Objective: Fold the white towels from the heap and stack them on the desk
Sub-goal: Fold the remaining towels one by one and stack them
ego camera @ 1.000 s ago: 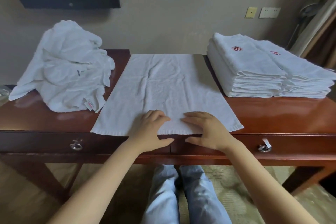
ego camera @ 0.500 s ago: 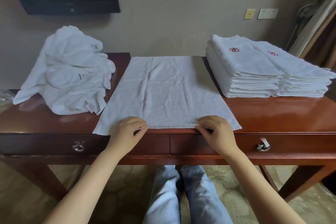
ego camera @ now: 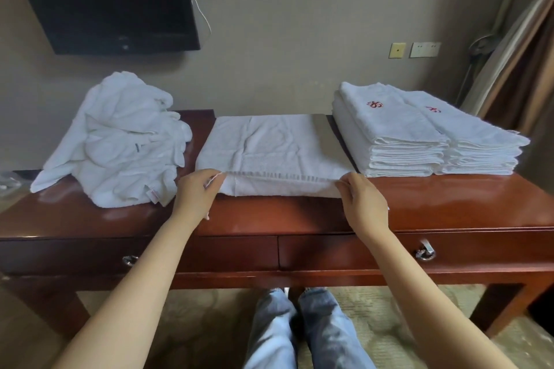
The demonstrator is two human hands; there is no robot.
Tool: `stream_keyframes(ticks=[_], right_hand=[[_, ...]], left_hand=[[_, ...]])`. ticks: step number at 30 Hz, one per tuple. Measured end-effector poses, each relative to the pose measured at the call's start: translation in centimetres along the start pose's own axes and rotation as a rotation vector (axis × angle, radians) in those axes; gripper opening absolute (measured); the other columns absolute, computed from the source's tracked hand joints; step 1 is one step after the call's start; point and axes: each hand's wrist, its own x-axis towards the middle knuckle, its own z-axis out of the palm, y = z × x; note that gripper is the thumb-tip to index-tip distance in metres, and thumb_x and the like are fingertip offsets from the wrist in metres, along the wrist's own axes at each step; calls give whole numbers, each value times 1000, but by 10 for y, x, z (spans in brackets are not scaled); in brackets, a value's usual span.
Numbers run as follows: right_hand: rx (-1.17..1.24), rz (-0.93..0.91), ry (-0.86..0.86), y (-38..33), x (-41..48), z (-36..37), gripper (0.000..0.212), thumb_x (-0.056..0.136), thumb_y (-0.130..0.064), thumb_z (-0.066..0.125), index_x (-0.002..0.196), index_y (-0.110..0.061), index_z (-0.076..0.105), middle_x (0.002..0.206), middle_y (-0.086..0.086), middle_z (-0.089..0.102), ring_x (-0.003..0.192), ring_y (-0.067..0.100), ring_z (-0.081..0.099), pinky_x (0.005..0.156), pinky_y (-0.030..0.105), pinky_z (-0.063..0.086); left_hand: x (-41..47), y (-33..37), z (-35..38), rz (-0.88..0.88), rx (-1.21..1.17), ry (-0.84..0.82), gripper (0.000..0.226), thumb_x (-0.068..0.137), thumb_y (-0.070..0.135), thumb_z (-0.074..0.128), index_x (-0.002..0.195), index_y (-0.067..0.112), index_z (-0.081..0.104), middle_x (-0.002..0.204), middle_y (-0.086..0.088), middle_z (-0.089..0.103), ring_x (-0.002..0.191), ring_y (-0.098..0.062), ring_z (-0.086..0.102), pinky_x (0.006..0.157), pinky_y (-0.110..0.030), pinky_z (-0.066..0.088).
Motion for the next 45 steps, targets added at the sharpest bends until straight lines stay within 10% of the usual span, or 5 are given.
stream_keyframes(ticks=[5,17,22,38,45], right_hand=[[-31,-95,85,-12,25,-20,18,98,-21,53,90,-5,56,85,10,59,66,36,54,53,32,29],[-46,-282,191,-27,38,-53,18,83,-12,70,72,-6,58,58,4,54,47,31,50,40,33,39],[-154,-262,60,-7,64,-30,19,88,-15,66,74,-4,58,67,5,58,52,31,53,42,33,39],[-425,-219,-446,57,149,100,21,98,-30,44,85,-15,41,91,8,62,78,34,60,55,32,34],[-556,-180,-422,43,139,115,30,95,-34,45,119,-17,51,119,3,50,113,26,44,84,36,33]], left_hand=[[13,23,-15,30,-47,74,16,94,27,57,91,19,70,58,11,54,38,-13,52,32,-28,41],[24,43,-43,119,25,-7,33,89,24,60,59,11,53,61,-11,54,62,-29,52,61,-38,43],[47,41,-28,25,5,-173,34,84,9,57,56,25,45,56,6,46,54,-12,41,54,-25,31],[157,-34,60,-83,683,-654,9,92,16,45,94,13,53,107,-5,56,97,-24,53,75,-29,41],[148,-3,76,-21,1190,-389,30,89,22,55,117,16,50,122,-5,46,114,-25,44,87,-36,39]])
